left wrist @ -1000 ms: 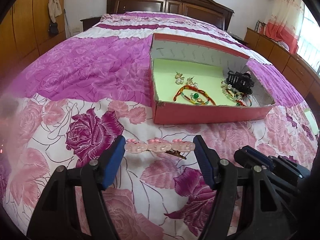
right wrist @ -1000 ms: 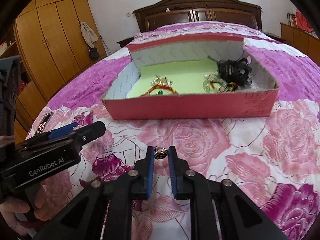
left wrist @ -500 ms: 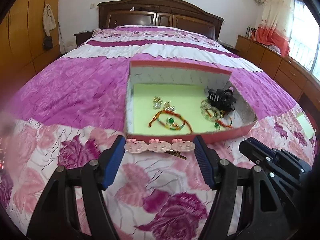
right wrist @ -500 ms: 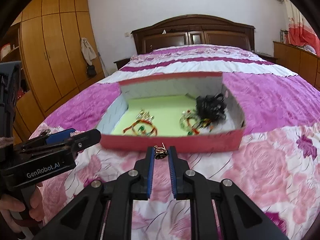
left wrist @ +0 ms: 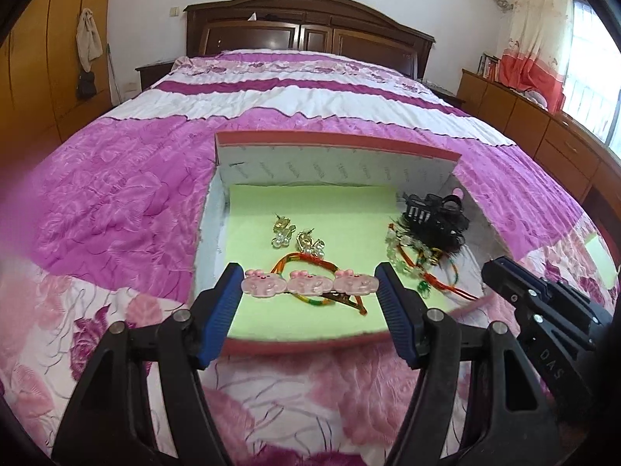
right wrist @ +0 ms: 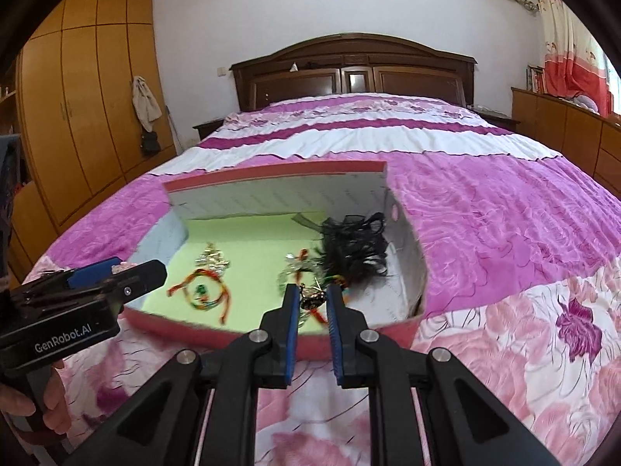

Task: Organize jewelry
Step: 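Carry the hair clip and earring with both tools into the pink box, then open the left tool releasing the hair clip while the right tool releases the earring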

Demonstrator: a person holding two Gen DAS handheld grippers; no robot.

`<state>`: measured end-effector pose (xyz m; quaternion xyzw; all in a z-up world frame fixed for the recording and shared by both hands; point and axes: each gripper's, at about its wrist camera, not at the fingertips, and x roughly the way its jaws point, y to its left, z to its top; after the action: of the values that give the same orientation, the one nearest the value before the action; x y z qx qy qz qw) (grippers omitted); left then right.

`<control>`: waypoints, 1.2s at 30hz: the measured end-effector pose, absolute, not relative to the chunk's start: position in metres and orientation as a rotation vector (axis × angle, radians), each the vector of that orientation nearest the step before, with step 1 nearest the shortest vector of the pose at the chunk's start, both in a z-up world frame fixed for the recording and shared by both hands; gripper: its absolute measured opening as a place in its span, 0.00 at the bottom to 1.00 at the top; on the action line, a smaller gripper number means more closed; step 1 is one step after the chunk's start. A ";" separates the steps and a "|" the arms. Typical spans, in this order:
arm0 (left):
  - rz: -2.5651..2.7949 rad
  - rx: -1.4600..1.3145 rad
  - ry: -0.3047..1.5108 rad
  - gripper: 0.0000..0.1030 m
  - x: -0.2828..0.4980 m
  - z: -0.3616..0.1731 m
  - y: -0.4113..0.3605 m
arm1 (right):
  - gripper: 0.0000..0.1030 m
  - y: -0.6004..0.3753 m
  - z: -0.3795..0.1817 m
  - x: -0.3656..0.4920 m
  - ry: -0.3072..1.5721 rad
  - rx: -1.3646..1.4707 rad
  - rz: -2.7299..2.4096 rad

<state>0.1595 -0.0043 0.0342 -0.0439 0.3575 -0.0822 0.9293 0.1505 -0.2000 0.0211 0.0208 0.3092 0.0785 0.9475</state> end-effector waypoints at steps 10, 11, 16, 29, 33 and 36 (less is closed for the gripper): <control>-0.140 -0.127 0.804 0.60 0.182 0.010 -0.004 | 0.16 -0.206 0.004 0.173 0.682 0.038 0.136; -0.135 -0.122 0.805 0.60 0.181 0.009 -0.005 | 0.16 -0.206 0.003 0.173 0.684 0.035 0.136; -0.125 -0.095 0.797 0.61 0.180 0.008 -0.008 | 0.17 -0.207 0.002 0.174 0.687 0.042 0.139; -0.144 -0.118 0.750 0.62 0.170 0.013 -0.006 | 0.46 -0.208 0.008 0.159 0.615 0.078 0.163; -0.156 -0.118 0.710 0.62 0.160 0.017 -0.006 | 0.47 -0.215 0.009 0.152 0.590 0.122 0.165; -0.143 -0.106 0.667 0.63 0.151 0.020 -0.006 | 0.50 -0.217 0.010 0.146 0.571 0.133 0.156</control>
<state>0.1515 -0.0057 0.0198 -0.0518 0.3269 -0.0700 0.9410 0.1465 -0.2171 0.0096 0.0653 0.2810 0.0769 0.9544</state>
